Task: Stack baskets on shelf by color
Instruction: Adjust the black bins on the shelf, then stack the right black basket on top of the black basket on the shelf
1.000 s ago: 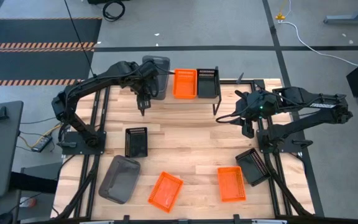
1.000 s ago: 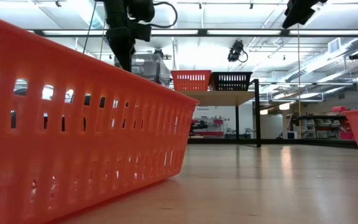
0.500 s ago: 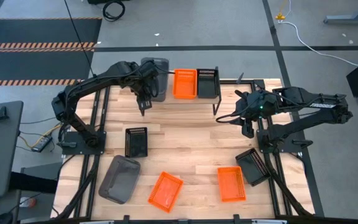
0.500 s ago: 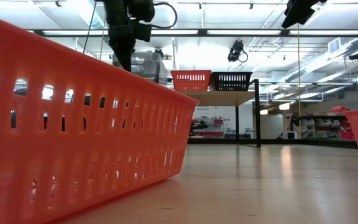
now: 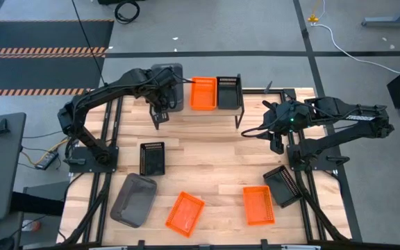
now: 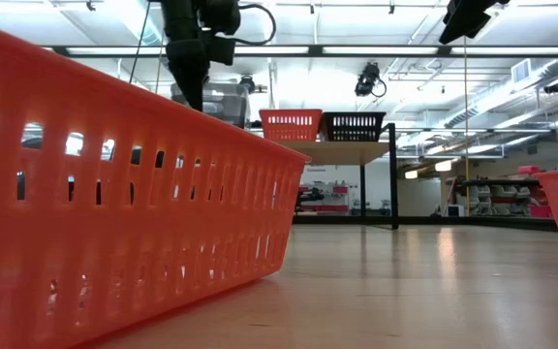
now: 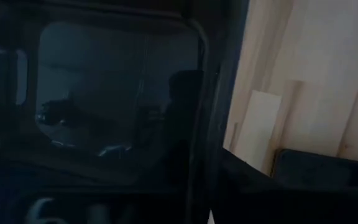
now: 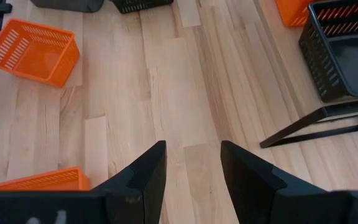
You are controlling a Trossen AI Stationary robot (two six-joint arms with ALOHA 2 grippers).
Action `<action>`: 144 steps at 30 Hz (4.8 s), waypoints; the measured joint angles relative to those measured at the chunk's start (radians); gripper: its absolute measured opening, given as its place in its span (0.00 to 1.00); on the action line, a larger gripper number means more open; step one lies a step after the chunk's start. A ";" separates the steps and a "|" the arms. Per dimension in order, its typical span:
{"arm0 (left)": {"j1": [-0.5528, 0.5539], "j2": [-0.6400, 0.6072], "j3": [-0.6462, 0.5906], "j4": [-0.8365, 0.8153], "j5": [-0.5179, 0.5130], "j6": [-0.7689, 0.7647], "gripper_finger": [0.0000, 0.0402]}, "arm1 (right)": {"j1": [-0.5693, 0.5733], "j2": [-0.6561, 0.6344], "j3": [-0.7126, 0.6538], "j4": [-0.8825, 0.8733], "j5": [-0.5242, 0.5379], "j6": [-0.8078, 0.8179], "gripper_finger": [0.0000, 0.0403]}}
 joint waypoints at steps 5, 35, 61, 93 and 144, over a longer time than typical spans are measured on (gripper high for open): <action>0.000 0.000 0.000 -0.016 -0.001 0.002 0.17 | 0.000 0.000 0.000 0.000 0.000 0.000 0.39; -0.206 -0.009 0.383 -0.345 -0.029 -0.160 0.23 | 0.059 0.019 0.000 0.000 -0.026 0.030 0.39; -0.793 -0.019 -0.158 0.113 -0.043 -0.417 0.24 | 0.286 0.134 -0.184 -0.072 -0.118 0.426 0.40; -0.854 -0.019 -0.240 0.107 -0.053 -0.537 0.22 | 0.530 0.150 -0.470 -0.007 0.017 0.438 0.57; -0.880 -0.018 -0.240 0.163 -0.080 -0.546 0.20 | 0.315 0.492 -0.247 -0.166 -0.003 0.154 0.57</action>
